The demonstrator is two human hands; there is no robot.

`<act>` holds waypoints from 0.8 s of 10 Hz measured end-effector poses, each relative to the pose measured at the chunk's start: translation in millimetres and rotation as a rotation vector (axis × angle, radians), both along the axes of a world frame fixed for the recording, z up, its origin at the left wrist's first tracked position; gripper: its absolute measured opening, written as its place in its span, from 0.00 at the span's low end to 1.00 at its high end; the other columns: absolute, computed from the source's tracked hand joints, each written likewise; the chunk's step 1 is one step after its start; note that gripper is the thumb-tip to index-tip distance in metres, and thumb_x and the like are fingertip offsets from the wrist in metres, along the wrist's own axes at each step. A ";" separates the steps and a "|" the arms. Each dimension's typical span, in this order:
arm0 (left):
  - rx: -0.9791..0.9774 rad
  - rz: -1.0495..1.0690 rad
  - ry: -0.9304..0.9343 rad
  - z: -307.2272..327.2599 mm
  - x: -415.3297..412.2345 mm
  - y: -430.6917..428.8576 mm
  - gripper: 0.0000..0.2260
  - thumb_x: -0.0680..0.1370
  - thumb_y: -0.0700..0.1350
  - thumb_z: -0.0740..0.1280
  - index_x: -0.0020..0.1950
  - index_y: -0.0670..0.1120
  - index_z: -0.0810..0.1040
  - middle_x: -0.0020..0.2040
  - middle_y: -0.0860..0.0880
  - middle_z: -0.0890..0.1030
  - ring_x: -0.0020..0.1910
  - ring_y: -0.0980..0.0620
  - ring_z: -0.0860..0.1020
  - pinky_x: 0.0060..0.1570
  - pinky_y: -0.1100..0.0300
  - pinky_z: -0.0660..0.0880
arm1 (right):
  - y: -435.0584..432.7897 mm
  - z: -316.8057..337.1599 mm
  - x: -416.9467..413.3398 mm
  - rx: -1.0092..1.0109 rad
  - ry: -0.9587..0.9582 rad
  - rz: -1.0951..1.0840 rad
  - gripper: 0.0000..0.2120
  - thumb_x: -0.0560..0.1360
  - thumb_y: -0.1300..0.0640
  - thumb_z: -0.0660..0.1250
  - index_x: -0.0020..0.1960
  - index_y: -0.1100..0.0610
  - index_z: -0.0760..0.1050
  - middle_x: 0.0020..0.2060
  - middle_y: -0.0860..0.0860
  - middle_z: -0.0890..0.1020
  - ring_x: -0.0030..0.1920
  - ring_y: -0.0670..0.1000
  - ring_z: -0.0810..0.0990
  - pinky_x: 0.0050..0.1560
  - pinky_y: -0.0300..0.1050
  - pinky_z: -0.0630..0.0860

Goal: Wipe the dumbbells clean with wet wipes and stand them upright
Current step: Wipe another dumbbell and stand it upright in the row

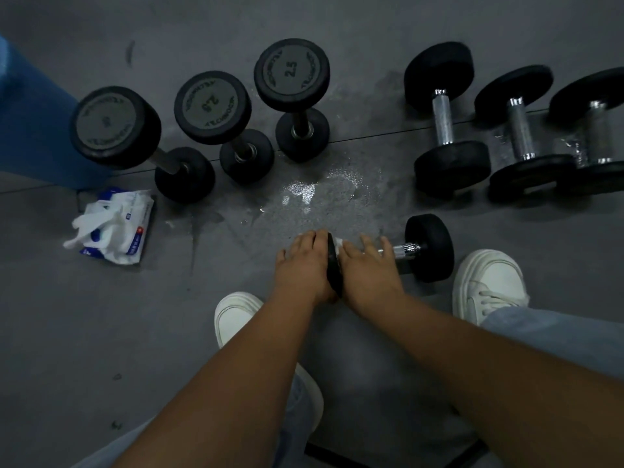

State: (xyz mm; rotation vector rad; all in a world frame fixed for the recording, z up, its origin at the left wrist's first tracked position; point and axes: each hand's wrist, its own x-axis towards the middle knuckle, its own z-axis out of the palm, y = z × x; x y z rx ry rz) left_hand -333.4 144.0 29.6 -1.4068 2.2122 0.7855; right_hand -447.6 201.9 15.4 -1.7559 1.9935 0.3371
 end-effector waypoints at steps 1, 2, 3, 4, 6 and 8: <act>-0.011 0.005 0.012 0.3 0.7 0.8 0.53 0.63 0.53 0.79 0.79 0.50 0.51 0.77 0.50 0.58 0.77 0.49 0.56 0.73 0.44 0.57 | 26.5 7.9 3.1 -0.047 -0.019 -0.007 0.28 0.79 0.52 0.56 0.78 0.50 0.54 0.77 0.47 0.56 0.77 0.56 0.51 0.72 0.60 0.43; -0.018 0.005 0.009 1.3 -0.9 -1.8 0.51 0.63 0.53 0.79 0.78 0.50 0.53 0.76 0.50 0.59 0.76 0.49 0.58 0.73 0.45 0.58 | 14.8 2.2 -2.0 -0.034 -0.003 0.016 0.27 0.79 0.51 0.56 0.77 0.49 0.56 0.76 0.46 0.58 0.77 0.55 0.50 0.72 0.61 0.42; -0.001 -0.001 -0.007 2.3 -1.3 -0.6 0.52 0.64 0.53 0.79 0.79 0.49 0.51 0.78 0.50 0.57 0.78 0.49 0.55 0.74 0.43 0.56 | -7.2 -8.7 -2.7 0.007 -0.017 0.002 0.28 0.78 0.47 0.59 0.77 0.49 0.57 0.74 0.45 0.64 0.77 0.55 0.51 0.73 0.61 0.41; 0.009 0.000 0.000 2.1 -0.6 -1.8 0.52 0.64 0.54 0.79 0.79 0.49 0.51 0.78 0.50 0.57 0.77 0.49 0.55 0.74 0.43 0.56 | 14.8 -1.7 -3.1 -0.187 -0.082 -0.039 0.18 0.75 0.53 0.61 0.64 0.48 0.73 0.61 0.44 0.78 0.70 0.51 0.67 0.70 0.55 0.47; -0.003 -0.015 -0.013 2.3 -1.4 -6.3 0.54 0.62 0.56 0.80 0.79 0.50 0.51 0.77 0.49 0.58 0.77 0.49 0.56 0.73 0.45 0.56 | 35.9 -14.2 32.7 -0.171 -0.934 -1.358 0.12 0.80 0.63 0.59 0.54 0.61 0.80 0.39 0.53 0.84 0.48 0.56 0.79 0.43 0.41 0.73; 0.000 -0.004 0.001 4.0 -2.0 -6.6 0.52 0.63 0.54 0.79 0.79 0.50 0.51 0.77 0.49 0.58 0.77 0.48 0.57 0.73 0.46 0.56 | 4.9 -5.5 47.0 0.081 -1.580 -2.095 0.13 0.82 0.59 0.55 0.52 0.62 0.77 0.53 0.62 0.81 0.52 0.60 0.80 0.57 0.57 0.75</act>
